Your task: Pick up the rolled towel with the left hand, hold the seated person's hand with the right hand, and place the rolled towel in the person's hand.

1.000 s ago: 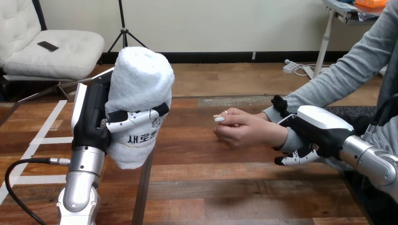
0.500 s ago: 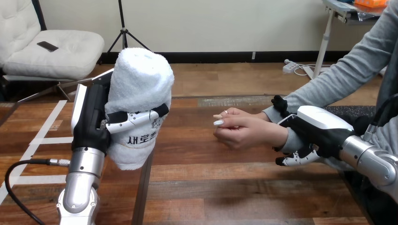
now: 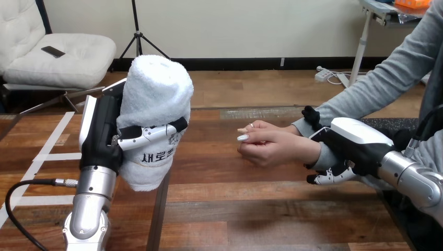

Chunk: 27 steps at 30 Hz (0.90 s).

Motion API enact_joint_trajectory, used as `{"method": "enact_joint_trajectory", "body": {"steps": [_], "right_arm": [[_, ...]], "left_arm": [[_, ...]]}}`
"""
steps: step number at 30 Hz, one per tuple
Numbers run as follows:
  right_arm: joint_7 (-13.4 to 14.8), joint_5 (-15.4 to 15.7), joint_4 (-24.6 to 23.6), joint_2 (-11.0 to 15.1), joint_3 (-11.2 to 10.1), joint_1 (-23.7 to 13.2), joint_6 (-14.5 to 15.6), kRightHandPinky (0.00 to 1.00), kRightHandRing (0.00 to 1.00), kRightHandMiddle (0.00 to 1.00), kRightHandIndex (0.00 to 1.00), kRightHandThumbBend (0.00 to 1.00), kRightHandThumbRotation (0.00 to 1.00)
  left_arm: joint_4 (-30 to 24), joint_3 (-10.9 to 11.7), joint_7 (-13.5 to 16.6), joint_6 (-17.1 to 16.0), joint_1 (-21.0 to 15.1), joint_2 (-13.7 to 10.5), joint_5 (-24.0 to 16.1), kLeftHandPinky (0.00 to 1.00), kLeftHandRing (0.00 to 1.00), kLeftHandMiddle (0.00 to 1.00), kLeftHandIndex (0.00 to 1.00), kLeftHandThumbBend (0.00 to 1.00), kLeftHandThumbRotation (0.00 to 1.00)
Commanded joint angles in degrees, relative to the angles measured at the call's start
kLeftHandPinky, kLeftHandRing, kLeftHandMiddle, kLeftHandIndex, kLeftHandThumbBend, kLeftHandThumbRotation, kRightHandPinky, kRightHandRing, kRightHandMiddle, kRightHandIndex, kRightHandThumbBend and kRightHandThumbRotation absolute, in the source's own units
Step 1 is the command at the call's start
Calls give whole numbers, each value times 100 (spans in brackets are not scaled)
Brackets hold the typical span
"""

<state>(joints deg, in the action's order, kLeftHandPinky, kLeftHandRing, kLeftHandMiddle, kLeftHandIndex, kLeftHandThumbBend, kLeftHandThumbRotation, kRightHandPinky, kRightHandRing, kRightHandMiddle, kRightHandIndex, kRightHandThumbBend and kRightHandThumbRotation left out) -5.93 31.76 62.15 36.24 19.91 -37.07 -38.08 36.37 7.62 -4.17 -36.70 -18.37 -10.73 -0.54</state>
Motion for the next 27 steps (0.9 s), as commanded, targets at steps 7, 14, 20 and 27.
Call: {"method": "enact_joint_trajectory", "body": {"steps": [7, 14, 20, 27], "right_arm": [[221, 87, -68, 35, 7, -141, -57, 35, 39, 45, 50, 49, 8], [272, 139, -45, 36, 17, -145, -62, 35, 39, 46, 50, 47, 8], [325, 200, -29, 36, 33, -152, -75, 35, 39, 45, 50, 47, 9], [321, 189, -10, 19, 5, -147, -79, 35, 39, 45, 49, 46, 10]], "left_arm": [[-250, 1, 26, -167, -218, -74, 1, 29, 33, 39, 40, 61, 0], [-263, 1, 34, -151, -207, -69, -4, 29, 33, 39, 40, 61, 0], [-273, 6, 20, -126, -198, -54, 27, 29, 33, 39, 40, 61, 0], [-261, 1, 40, -132, -195, -60, 1, 29, 33, 39, 40, 62, 0]]}}
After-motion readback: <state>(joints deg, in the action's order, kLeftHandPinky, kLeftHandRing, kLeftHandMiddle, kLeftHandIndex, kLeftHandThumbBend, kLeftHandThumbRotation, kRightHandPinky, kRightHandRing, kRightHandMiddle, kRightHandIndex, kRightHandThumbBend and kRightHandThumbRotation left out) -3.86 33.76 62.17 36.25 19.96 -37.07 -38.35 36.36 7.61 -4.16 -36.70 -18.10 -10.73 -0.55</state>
